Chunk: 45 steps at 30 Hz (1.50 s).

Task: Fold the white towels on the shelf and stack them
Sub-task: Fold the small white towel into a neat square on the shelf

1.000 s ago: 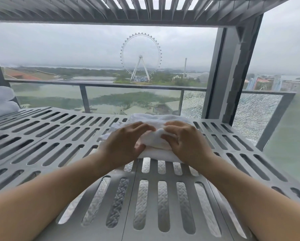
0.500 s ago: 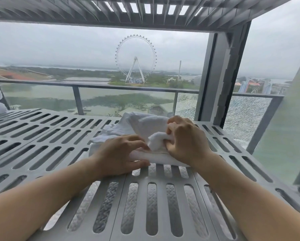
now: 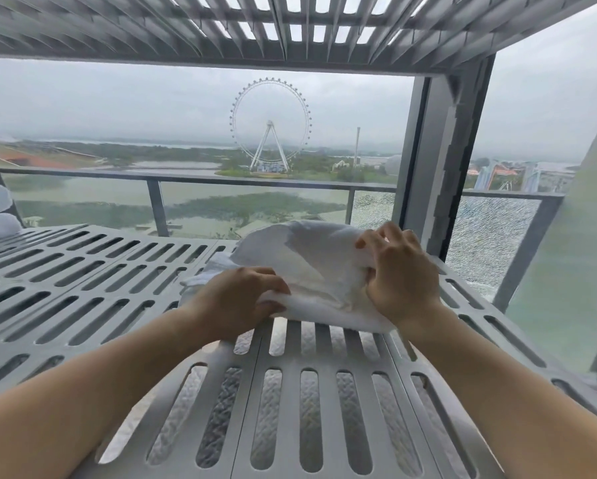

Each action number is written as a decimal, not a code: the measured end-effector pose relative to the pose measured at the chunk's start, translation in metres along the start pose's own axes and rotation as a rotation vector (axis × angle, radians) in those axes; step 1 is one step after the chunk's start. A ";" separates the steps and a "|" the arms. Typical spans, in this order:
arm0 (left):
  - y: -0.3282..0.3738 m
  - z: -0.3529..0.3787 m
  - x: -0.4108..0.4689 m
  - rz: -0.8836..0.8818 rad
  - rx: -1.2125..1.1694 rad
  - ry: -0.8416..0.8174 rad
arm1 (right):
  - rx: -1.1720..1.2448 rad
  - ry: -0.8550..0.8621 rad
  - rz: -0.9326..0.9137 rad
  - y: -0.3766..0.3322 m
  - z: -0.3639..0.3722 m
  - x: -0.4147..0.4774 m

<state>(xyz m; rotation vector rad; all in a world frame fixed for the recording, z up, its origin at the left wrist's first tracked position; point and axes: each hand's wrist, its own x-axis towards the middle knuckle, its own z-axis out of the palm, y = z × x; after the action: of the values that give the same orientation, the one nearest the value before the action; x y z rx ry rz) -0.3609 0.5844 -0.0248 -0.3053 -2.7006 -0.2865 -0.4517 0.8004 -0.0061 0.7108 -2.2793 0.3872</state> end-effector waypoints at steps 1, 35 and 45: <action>-0.002 -0.001 0.000 -0.014 0.022 0.001 | -0.010 -0.012 0.028 0.002 0.000 0.000; -0.028 -0.027 -0.005 -0.067 0.224 -0.006 | 0.107 -0.090 -0.023 -0.021 0.018 0.002; -0.015 -0.007 -0.010 -0.023 0.131 -0.094 | -0.039 -0.050 0.002 -0.016 0.002 0.000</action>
<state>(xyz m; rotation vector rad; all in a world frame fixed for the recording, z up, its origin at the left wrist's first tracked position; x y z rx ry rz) -0.3536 0.5663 -0.0254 -0.2547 -2.8009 -0.1031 -0.4434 0.7861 -0.0065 0.7059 -2.3279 0.3284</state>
